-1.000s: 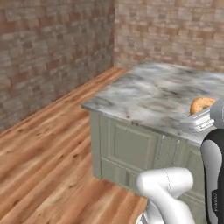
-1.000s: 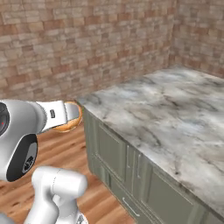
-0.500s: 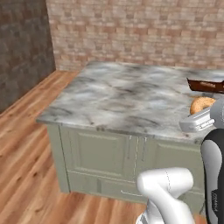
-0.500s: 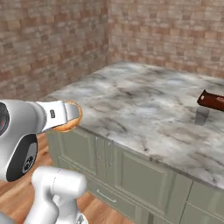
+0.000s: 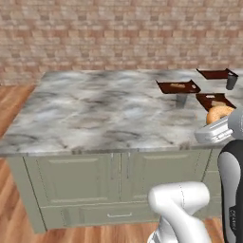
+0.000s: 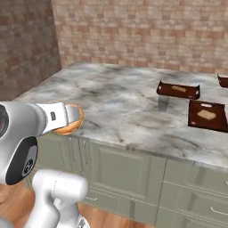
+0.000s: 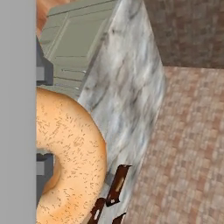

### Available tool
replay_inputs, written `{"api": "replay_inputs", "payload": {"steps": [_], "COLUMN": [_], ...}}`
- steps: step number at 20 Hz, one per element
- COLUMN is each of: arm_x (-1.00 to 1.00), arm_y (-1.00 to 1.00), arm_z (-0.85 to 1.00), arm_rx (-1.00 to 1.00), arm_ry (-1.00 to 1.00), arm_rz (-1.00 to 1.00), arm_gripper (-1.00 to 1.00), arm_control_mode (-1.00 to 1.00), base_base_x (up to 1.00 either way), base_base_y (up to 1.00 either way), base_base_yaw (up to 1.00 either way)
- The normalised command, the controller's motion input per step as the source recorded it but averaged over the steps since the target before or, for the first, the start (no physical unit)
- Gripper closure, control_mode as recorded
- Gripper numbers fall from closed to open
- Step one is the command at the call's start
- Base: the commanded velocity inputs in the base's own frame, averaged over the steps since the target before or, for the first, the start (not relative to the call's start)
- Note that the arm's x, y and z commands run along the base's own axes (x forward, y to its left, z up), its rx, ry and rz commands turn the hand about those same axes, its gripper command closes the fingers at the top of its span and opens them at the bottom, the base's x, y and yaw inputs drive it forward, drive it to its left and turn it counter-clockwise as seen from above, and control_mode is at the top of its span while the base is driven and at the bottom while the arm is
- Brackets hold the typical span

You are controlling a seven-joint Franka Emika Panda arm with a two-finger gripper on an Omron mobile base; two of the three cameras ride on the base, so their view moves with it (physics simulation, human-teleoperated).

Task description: Take the donuts from the fridge and place them on the empty tray on the dining counter.

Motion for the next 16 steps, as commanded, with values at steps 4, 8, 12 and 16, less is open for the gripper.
{"api": "replay_inputs", "payload": {"steps": [4, 8, 12, 16], "arm_x": [0.0, 0.0, 0.0, 0.0], "arm_y": [0.0, 0.0, 0.0, 0.0], "arm_z": [0.0, 0.0, 0.0, 0.0], "arm_rx": [0.0, 0.0, 0.0, 0.0], "arm_ry": [0.0, 0.0, 0.0, 0.0], "arm_rz": [0.0, 0.0, 0.0, 0.0], "arm_gripper": [1.0, 1.0, 1.0, 1.0], "arm_control_mode": [1.0, 1.0, 1.0, 1.0], "base_base_x": [0.0, 0.0, 0.0, 0.0], "base_base_y": [-0.01, 0.24, 0.71, 1.0], "base_base_yaw": [-0.43, -0.37, -0.32, -0.27]}}
